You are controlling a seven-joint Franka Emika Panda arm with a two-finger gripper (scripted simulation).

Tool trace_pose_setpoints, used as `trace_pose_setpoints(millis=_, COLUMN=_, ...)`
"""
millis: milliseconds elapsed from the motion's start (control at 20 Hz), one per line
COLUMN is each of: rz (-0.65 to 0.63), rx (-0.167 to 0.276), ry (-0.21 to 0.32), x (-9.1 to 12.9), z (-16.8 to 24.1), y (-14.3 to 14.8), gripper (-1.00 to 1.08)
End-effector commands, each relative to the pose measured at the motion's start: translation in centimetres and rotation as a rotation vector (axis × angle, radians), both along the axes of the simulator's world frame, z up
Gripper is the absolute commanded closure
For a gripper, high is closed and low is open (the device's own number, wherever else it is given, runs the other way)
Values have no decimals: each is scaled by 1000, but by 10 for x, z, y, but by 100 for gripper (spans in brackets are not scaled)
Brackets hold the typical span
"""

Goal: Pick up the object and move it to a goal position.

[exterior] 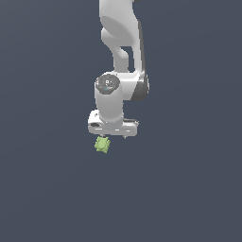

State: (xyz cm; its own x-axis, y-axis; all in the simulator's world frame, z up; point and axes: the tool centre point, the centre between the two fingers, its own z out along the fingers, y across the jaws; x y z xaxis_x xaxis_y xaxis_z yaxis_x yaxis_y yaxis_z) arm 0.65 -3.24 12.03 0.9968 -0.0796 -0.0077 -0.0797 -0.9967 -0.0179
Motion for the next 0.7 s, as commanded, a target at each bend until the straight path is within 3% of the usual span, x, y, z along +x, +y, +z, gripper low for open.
trace_pose_setpoints(millis=0, rz=-56, rx=-8, ry=-2, x=-1, z=-14, y=-29, gripper=-92)
trace_pose_setpoints(millis=250, rz=-113, rx=-18, ry=-5, x=-4, z=-29, y=-59, gripper=-92)
trace_pose_setpoints(millis=650, rz=-114, rx=-18, ry=-3, x=-5, z=-39, y=-60, gripper=-92)
